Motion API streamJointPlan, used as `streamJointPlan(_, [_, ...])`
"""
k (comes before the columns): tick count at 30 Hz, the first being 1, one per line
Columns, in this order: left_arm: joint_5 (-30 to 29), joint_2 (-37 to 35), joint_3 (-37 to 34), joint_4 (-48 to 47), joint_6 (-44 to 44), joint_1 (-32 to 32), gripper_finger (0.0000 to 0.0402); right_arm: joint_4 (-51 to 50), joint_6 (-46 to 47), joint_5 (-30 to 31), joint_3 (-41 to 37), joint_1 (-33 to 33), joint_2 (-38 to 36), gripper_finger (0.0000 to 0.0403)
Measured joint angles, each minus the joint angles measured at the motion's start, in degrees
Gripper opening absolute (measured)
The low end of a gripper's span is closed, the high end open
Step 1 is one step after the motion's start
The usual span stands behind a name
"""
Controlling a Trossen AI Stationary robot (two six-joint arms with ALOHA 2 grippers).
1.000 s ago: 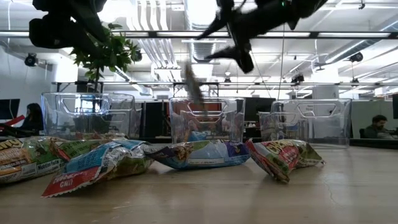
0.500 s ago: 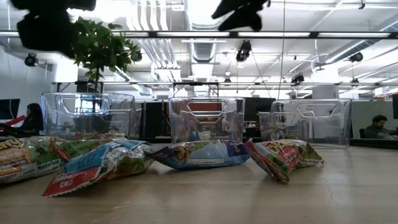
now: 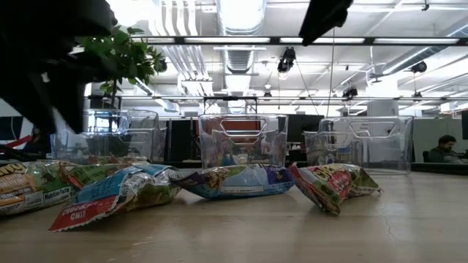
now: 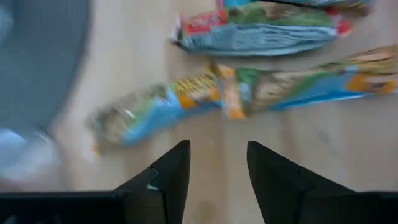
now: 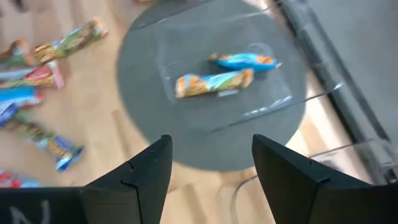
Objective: Pick and place Granola Bars by type
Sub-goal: Put the yellow granola bar into the center transparent bin
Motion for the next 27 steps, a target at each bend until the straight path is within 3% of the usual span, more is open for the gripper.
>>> streamJointPlan(6, [-12.33,3.78,1.5,0.06,21.02,0.88,0.0142,-4.87,3.84,-0.18,0.31,4.05,0.0,0.0212])
streamJointPlan(8, [-10.63,4.63,1.36,-0.11,26.37,2.17,0.0142,-6.11,5.95,-0.13,0.45,5.48,0.0,0.0212])
streamJointPlan(12, [-1.7,5.86,1.26,-0.07,33.68,5.41,0.0142,-7.59,10.68,-0.28,0.39,7.65,-0.02,0.0212])
streamJointPlan(19, [0.2,6.0,1.37,0.58,40.36,11.24,0.0142,-7.62,16.26,-0.33,0.21,10.68,-0.02,0.0212])
streamJointPlan(27, [8.12,7.46,1.37,2.82,50.24,14.84,0.0142,-7.62,20.29,-0.34,0.01,12.17,-0.02,0.0212])
